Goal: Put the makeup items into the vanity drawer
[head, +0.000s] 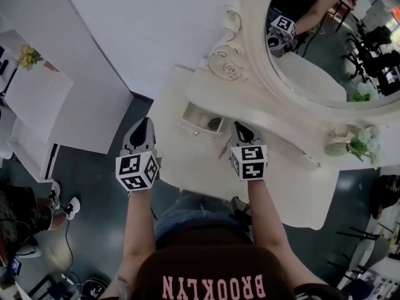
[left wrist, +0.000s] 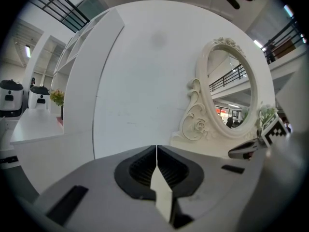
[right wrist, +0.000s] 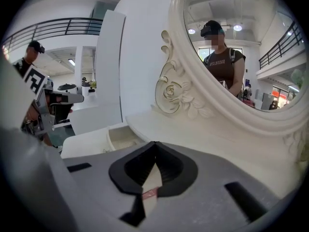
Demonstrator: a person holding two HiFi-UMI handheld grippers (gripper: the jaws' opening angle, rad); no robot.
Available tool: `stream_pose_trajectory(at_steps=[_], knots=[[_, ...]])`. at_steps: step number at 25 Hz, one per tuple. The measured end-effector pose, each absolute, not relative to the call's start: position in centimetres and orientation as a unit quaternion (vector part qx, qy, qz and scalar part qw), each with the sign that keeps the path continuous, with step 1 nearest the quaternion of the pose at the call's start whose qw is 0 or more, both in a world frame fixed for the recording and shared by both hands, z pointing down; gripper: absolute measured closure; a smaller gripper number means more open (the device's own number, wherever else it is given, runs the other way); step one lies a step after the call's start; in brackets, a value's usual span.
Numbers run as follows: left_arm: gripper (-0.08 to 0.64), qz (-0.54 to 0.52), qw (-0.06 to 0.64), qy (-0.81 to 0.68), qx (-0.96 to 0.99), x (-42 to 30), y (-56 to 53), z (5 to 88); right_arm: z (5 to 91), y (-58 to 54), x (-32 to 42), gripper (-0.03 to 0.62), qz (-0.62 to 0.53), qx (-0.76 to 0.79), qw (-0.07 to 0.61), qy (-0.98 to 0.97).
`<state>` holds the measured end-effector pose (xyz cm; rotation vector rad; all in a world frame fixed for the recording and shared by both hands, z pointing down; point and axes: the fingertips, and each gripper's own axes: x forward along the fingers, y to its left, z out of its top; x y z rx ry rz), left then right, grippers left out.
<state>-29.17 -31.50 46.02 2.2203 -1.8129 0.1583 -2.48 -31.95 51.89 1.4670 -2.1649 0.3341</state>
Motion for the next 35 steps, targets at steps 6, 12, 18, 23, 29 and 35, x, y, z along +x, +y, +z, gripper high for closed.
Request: stream_pose_trajectory(at_steps=[6, 12, 18, 23, 29, 35], knots=[[0.554, 0.08, 0.149, -0.605, 0.778, -28.2, -31.2, 48.2, 54.4, -30.0, -1.7, 0.592, 0.157, 0.551, 0.255, -0.779], [0.554, 0.11, 0.168, -0.583, 0.788, -28.1, -30.7, 51.0, 57.4, -28.1, -2.1, 0.592, 0.191, 0.56, 0.262, -0.763], [0.554, 0.128, 0.177, -0.566, 0.795, -28.4, -30.6, 52.7, 59.8, -26.8, -2.8, 0.528, 0.227, 0.564, 0.263, -0.749], [0.554, 0.137, 0.179, -0.556, 0.8, -28.6, -30.6, 53.5, 61.5, -26.4, -2.8, 0.357, 0.248, 0.57, 0.28, -0.731], [0.554, 0.148, 0.182, -0.547, 0.803, -28.5, -31.2, 54.4, 63.3, -26.3, -2.7, 0.376, 0.262, 0.572, 0.302, -0.716], [0.554, 0.154, 0.185, -0.547, 0.802, -28.4, -31.4, 55.0, 63.4, -26.2, -2.5, 0.509, 0.25, 0.567, 0.31, -0.721]])
